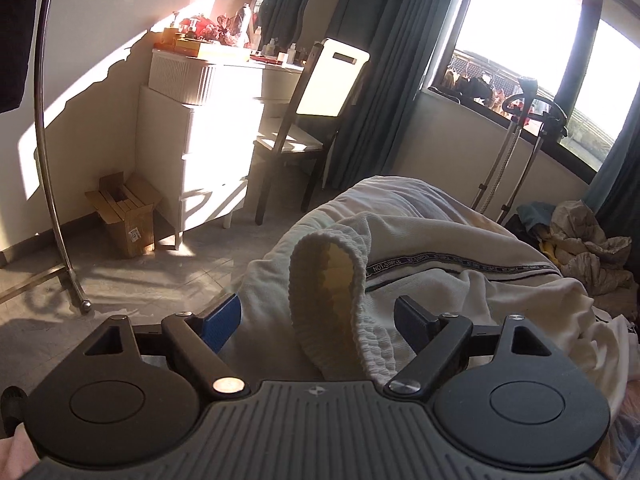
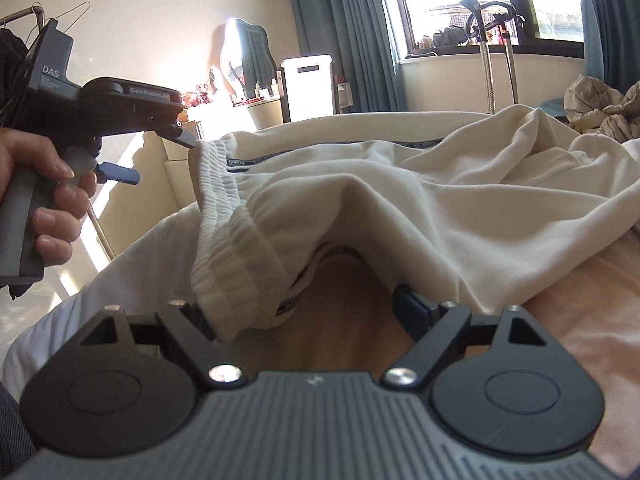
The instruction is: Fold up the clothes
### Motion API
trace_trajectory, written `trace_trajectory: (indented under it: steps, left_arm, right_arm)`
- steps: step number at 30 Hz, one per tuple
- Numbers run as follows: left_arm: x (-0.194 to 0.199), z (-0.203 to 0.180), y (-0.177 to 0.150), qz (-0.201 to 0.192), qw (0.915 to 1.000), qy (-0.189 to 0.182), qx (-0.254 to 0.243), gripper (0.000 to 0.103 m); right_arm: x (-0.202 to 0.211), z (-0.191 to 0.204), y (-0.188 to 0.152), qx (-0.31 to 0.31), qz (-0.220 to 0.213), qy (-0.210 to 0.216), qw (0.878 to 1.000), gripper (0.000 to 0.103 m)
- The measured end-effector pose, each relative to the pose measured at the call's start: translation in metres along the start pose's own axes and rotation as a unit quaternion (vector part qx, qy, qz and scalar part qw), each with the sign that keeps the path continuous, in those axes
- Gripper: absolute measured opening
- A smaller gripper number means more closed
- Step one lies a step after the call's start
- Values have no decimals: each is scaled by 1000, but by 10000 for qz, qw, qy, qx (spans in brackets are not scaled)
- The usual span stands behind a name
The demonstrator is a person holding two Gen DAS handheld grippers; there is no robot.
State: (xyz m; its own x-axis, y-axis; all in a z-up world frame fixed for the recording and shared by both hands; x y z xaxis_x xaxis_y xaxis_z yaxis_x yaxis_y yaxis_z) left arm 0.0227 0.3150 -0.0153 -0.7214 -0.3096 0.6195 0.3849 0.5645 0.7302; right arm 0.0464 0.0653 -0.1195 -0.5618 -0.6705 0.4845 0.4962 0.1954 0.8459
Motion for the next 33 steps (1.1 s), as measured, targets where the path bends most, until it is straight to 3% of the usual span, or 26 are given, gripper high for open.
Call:
trace_trajectory:
  steps: [3,10,16,19,28,33]
  left_arm:
    - [9,-5,-8,16,9994,-318,122,86]
    - [11,-36,-23,243,9963,-662,-483,86]
    - [-14,-45,-42,719,9925,-674,-718,86]
    - [-25,-39,-45,997,9910,-730,-520,86]
    - [-26,-23,-48,1518,9849,-837,28,86]
    - [-6,-34,-49,1671,9815,-925,111,86]
  right_arm:
    - [-1,2,-7,-12,-77,112,9999,88]
    - [7,12,-8,10,-429,460,9980,89]
    - [10,27,-7,116,-699,969,9928,90]
    - [17,32,-4,195,-808,1097,9905,90]
    - [55,5,7,-128,-689,933,9932,90]
    - [88,-25,24,-233,-581,474,9969,90]
Point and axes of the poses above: each gripper's, at about its wrist camera, not at the fingertips, and x roughly against the way its jaws point, z to its left, y to its top, the point moved 5 cm from there along -x, roughly the way its jaws point, and after that the axes turned 6 degrees about z, right-handed, at the moved point
